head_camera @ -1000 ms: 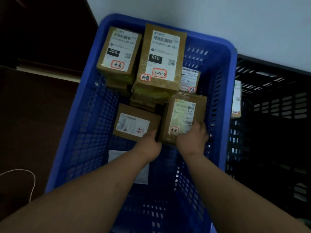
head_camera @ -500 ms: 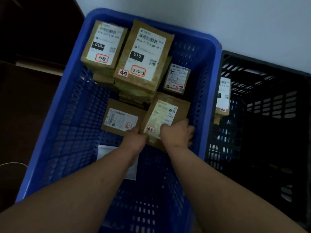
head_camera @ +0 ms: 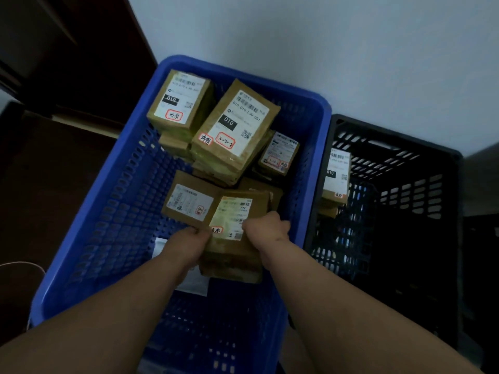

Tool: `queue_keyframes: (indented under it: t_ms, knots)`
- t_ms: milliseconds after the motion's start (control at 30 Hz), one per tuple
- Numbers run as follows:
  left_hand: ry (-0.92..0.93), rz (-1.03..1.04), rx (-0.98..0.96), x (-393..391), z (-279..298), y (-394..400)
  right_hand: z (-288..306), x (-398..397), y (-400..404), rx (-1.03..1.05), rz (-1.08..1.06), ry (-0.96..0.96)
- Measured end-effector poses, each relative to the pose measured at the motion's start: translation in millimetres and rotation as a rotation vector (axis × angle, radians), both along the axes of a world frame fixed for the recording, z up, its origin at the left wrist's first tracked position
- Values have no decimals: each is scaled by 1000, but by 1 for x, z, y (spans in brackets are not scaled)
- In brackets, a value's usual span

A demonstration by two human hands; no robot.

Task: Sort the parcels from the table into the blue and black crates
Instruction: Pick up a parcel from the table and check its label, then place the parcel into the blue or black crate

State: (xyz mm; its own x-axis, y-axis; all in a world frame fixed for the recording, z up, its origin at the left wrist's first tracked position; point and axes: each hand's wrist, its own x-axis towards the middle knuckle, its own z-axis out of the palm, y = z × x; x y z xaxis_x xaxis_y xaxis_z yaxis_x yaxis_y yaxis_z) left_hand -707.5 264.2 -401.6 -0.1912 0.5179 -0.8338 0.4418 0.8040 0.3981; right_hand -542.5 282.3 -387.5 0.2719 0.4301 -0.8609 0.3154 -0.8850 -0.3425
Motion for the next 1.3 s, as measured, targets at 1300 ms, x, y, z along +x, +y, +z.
queue_keyframes:
  t_ms: [1300]
  knots:
    - [-43, -267, 472, 29, 155, -77, 126, 39, -131, 464, -435, 162]
